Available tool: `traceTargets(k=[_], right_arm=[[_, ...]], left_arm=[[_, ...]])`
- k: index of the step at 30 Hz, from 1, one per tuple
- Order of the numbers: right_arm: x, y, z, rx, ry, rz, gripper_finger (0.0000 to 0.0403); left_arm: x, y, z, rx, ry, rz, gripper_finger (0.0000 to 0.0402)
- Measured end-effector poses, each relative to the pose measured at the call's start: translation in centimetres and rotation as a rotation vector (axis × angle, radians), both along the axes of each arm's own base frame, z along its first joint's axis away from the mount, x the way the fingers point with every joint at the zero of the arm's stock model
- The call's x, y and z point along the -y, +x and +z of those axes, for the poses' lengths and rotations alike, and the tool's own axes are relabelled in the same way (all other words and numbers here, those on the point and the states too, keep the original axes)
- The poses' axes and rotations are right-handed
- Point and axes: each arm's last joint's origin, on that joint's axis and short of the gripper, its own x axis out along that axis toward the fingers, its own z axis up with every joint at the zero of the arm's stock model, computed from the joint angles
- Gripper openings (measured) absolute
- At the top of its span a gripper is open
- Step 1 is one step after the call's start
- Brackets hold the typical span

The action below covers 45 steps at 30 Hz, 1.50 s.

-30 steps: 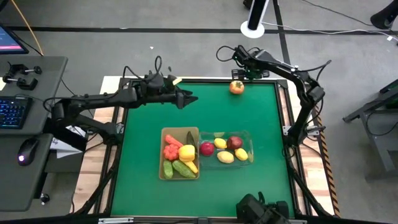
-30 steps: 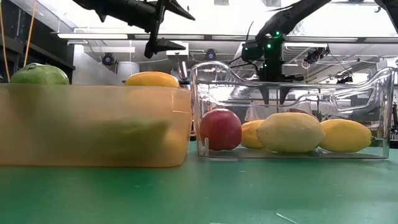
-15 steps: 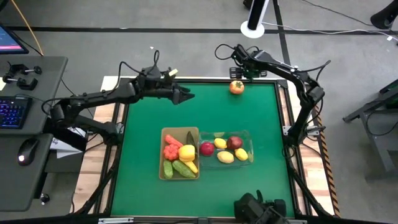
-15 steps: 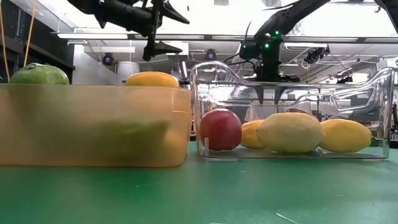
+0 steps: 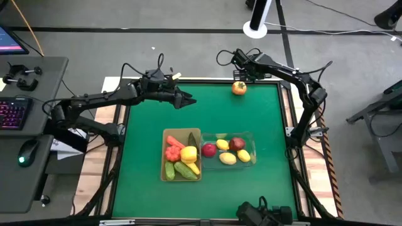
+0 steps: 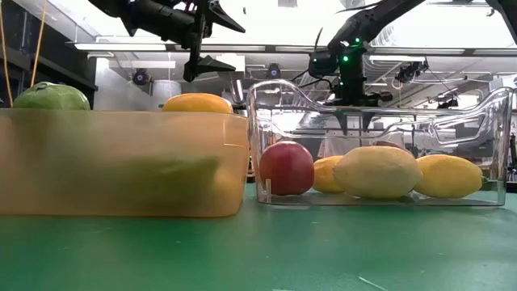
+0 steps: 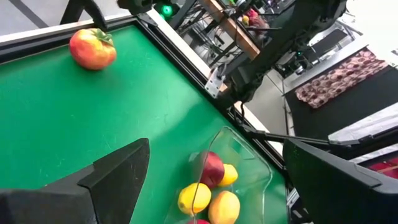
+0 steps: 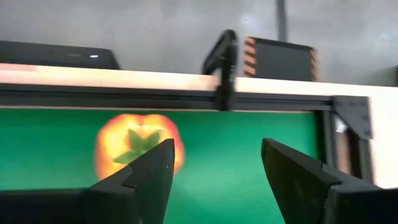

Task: Sort produce into baskets
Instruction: Put the tomato into the transparent bin

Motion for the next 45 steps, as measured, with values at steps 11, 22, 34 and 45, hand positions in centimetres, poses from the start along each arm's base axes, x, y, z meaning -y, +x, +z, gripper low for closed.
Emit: traceTargets(k=[11,22,34,45], right_arm=[[-0.6,0.4,0.0,-0.022,0.013,0.043,0.0248],[-0.7,0.6,-0.1,-0.018,0.065,0.141,0.0248],[-0.7,0.8,-0.1,-0.007,0.112,0.244,0.0257],[-0.8,1.4,-1.1,-0.005,0.177,0.336,0.0392]], left_arm=[[0.0,0.0,0.0,-0.001,-0.006,0.003,0.0356],[0.0,0.0,0.0,0.0,-0.014,0.007,0.0356],[0.0,0.0,0.0,0.001,-0.021,0.009,0.0356],[0.0,0.0,0.0,0.0,-0.02,0.012,0.0356]])
